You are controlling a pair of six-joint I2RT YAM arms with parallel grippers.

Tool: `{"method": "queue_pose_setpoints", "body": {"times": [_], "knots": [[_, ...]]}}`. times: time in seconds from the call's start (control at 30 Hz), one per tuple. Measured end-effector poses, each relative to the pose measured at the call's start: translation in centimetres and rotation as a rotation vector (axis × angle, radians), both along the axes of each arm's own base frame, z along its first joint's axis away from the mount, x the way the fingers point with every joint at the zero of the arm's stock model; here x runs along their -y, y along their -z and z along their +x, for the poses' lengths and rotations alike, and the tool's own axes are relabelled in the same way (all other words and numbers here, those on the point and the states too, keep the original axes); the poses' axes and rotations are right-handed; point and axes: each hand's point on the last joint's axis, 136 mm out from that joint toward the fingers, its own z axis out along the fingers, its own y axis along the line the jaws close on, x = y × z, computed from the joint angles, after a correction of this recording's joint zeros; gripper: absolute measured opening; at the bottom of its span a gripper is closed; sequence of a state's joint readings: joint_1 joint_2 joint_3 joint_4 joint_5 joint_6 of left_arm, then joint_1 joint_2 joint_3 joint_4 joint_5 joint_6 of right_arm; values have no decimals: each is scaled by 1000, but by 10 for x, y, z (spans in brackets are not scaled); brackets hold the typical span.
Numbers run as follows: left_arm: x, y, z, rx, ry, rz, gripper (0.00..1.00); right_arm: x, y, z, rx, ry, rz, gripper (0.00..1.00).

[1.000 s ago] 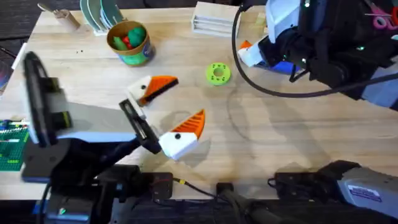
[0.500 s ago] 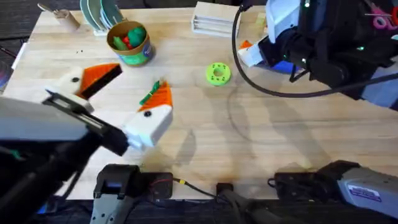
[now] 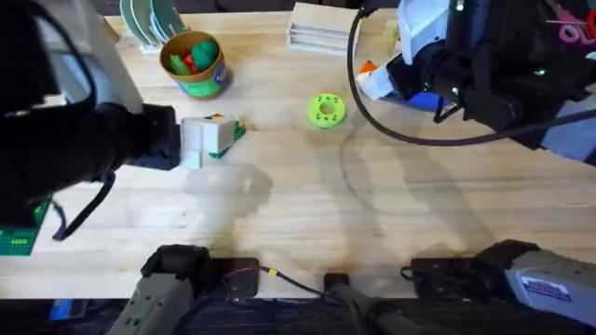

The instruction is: Pick up the gripper from the table and insert it into the empty holder that is missing its gripper. Then pick up a screw, insert it into the mounting hole, and use the screwdriver to tighten it. Finally, clean up the table by picking up the vegetable and placing it into the bucket.

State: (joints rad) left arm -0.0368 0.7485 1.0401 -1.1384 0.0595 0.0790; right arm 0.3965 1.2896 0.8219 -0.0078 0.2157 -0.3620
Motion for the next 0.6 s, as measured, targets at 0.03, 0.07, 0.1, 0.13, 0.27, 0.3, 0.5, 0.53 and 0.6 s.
{"method": "queue_pose_setpoints", "body": {"times": [0.03, 0.07, 0.1, 0.13, 0.27, 0.3, 0.5, 0.53, 0.6], "knots": [[-1, 4, 3, -21, -3, 5, 993, 0, 0, 0, 0, 0, 0, 992], [-2, 8, 5, -41, -7, 10, 992, 0, 0, 0, 0, 0, 0, 992], [-2, 12, 8, -63, -9, 14, 993, 0, 0, 0, -1, 0, 0, 991], [-3, 16, 10, -81, -12, 18, 993, 0, 0, 0, 0, 0, 0, 992], [-4, 29, 17, -148, -17, 28, 992, 0, 0, 0, -1, 0, 0, 992], [-4, 32, 18, -163, -18, 30, 993, 0, 0, 0, -1, 0, 0, 993], [-4, 51, 26, -253, -17, 35, 993, 0, 0, 0, -1, 0, 0, 992], [-4, 55, 27, -273, -17, 36, 993, 0, 0, 0, -1, 0, 0, 992], [-4, 64, 30, -311, -16, 38, 993, 0, 0, 0, -1, 0, 0, 992]]}}
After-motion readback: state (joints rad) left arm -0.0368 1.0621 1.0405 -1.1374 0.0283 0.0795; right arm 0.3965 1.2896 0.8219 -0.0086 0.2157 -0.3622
